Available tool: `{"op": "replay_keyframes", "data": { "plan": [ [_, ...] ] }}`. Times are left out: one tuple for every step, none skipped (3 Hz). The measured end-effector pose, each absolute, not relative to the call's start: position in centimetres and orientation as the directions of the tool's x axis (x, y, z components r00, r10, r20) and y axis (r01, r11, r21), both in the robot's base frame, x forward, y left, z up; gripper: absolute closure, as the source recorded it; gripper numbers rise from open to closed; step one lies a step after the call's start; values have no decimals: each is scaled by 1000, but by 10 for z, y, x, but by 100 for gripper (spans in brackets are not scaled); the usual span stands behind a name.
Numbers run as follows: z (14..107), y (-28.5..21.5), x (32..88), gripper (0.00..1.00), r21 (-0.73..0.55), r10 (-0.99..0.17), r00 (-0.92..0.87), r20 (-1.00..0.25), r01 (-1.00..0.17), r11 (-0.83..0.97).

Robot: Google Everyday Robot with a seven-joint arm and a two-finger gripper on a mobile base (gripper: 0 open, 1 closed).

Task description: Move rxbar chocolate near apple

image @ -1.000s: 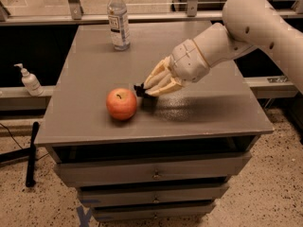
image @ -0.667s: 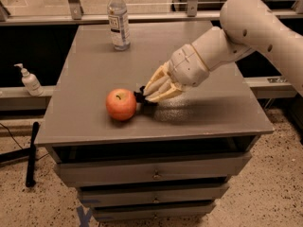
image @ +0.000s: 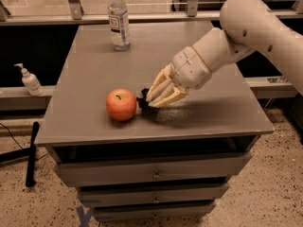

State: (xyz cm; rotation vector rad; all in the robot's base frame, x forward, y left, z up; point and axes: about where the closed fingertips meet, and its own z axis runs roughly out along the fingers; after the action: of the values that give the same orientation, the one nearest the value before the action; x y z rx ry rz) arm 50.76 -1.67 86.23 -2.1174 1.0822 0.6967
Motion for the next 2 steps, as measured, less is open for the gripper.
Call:
{"op": "replay_keyframes", "data": {
  "plan": [
    [862, -20, 507, 13, -300, -498, 521, -693, -837, -457],
    [867, -27, 509, 0, -307, -501, 520, -691, -840, -448]
  ]
}}
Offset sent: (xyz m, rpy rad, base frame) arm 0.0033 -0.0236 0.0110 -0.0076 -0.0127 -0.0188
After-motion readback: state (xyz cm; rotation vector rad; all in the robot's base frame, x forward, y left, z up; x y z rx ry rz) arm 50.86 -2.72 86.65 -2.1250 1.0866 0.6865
